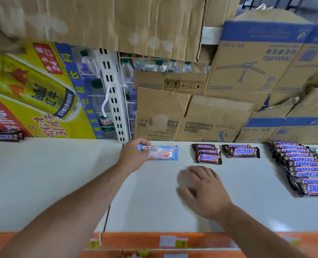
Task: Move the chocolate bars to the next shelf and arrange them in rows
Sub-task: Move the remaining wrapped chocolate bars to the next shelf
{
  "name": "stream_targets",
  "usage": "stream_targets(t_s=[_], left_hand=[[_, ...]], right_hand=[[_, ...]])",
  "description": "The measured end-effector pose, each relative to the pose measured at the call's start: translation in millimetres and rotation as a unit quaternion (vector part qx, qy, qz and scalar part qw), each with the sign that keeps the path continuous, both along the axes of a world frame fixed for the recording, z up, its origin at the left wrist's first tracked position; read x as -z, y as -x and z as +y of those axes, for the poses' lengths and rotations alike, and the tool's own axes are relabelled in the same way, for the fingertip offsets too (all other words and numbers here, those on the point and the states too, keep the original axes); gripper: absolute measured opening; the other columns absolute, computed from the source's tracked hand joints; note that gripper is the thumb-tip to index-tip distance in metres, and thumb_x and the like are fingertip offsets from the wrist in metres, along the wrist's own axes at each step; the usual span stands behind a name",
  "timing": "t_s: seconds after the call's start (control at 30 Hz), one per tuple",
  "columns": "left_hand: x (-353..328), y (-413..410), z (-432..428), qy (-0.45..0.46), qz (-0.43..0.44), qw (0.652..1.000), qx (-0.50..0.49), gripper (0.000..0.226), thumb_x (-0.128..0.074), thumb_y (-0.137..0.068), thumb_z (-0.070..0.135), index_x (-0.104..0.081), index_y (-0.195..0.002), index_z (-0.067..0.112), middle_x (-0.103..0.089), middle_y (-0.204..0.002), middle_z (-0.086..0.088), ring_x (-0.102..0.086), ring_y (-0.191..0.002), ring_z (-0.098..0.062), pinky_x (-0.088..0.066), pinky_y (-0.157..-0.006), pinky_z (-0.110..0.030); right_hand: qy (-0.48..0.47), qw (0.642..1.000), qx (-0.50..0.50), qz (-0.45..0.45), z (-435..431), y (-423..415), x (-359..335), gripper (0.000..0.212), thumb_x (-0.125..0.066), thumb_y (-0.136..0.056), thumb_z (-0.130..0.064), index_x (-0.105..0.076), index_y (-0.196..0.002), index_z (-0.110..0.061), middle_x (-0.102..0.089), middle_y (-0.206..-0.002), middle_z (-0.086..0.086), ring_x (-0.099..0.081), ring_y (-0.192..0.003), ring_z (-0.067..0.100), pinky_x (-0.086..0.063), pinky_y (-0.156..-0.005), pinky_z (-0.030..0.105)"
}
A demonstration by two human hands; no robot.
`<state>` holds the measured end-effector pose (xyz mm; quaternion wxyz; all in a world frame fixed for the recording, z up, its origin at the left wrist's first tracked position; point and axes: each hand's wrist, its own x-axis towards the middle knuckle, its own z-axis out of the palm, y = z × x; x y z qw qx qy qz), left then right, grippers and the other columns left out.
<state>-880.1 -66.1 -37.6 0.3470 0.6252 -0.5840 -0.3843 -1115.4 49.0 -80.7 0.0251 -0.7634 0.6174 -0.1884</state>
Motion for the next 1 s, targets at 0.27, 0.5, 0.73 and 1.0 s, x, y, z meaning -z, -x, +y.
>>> stream_targets(t_s=[0.27,0.5,0.73,1.0], left_hand=[[22,-18,-25,0.148,-0.256,0.94,0.171,0.046,-0.075,-0.073,0.041,-0.066,-0.116,0.029,-0.057,-0.121,0.012,-0.044,-0.114,-0.015,-0.031,-0.095,-0.023],[33,-13,-34,0.144,-0.219,0.952,0.16,0.04,-0.076,-0.077,0.037,-0.068,-0.117,0.037,-0.062,-0.118,0.015,-0.046,-0.113,-0.015,-0.028,-0.09,-0.019],[37,-13,-20,0.151,-0.214,0.956,0.135,0.052,-0.071,-0.077,0.036,-0.06,-0.129,0.035,-0.054,-0.131,0.012,-0.044,-0.121,-0.017,-0.034,-0.106,-0.027],[34,-37,60,0.11,-0.218,0.967,0.071,0.048,-0.068,-0.077,0.041,-0.066,-0.122,0.023,-0.055,-0.135,0.004,-0.041,-0.129,-0.016,-0.016,-0.104,-0.009]], right_hand=[[-0.001,1.0,0.014,-0.009,2,-7,-8,0.041,-0.06,-0.082,-0.051,-0.06,-0.119,-0.035,-0.057,-0.124,-0.014,-0.048,-0.122,0.01,-0.038,-0.104,0.034],[-0.023,0.999,0.015,0.018,-1,-4,-6,0.043,-0.058,-0.083,-0.053,-0.057,-0.122,-0.037,-0.053,-0.126,-0.015,-0.045,-0.124,0.01,-0.033,-0.106,0.032],[-0.029,0.999,0.01,0.02,-2,-3,-5,0.041,-0.054,-0.084,-0.054,-0.056,-0.122,-0.037,-0.054,-0.127,-0.014,-0.045,-0.127,0.013,-0.034,-0.107,0.036],[-0.051,0.998,0.006,0.035,2,-1,-9,0.044,-0.045,-0.085,-0.06,-0.055,-0.123,-0.041,-0.052,-0.13,-0.013,-0.043,-0.126,0.016,-0.032,-0.107,0.036]])
